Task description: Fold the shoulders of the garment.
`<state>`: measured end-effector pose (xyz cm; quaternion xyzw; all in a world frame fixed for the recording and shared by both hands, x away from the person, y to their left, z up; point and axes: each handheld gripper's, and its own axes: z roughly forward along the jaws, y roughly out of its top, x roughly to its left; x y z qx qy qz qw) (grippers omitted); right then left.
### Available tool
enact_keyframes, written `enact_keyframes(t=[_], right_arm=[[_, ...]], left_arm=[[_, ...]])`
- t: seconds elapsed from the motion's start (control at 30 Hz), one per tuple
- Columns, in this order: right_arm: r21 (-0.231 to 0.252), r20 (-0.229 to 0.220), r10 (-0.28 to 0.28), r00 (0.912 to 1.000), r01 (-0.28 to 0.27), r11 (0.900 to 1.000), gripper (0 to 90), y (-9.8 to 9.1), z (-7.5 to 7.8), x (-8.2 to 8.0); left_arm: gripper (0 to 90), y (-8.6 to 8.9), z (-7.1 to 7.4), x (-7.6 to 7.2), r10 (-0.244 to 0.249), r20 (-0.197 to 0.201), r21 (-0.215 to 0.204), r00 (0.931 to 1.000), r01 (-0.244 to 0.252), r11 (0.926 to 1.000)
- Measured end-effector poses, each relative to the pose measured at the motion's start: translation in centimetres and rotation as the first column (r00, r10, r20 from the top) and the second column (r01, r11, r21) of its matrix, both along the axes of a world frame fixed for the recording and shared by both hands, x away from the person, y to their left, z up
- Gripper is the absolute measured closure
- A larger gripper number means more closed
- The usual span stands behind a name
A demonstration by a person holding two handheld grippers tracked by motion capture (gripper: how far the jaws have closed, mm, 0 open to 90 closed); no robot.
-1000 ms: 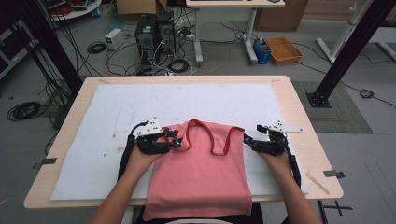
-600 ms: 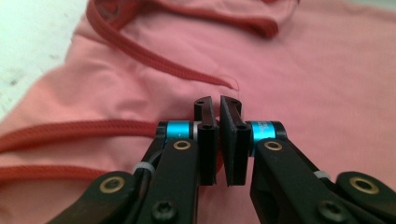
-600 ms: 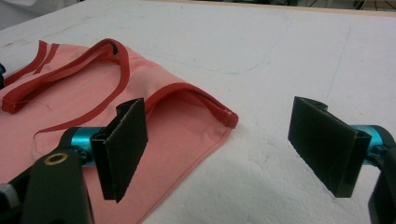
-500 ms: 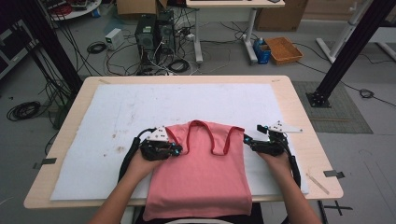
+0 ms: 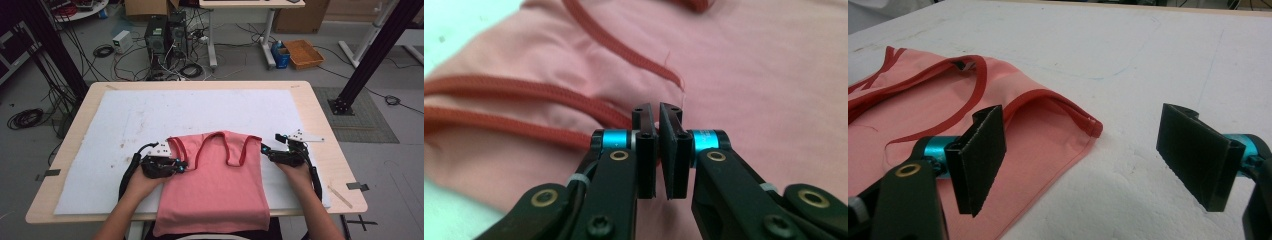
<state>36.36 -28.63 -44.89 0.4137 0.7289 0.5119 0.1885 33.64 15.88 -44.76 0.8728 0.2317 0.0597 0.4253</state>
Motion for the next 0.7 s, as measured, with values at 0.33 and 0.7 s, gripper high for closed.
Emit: enact_keyframes(t=[0.33, 0.7], right_arm=[[0.001, -0.004, 0.001, 1.0, -0.001, 1.0, 19.7, 0.0, 0.0, 0.0], [-0.003, -0.011, 0.003, 0.9999, -0.003, 1.0, 19.8, 0.0, 0.0, 0.1]], left_arm=[[47.8, 0.7, 1.1, 0.4, 0.117, 0.087, -0.104, 0.9893, -0.108, 0.9888], [22.6, 2.6, 1.4, 3.0, 0.261, 0.096, -0.229, 0.9606, -0.234, 0.9448]])
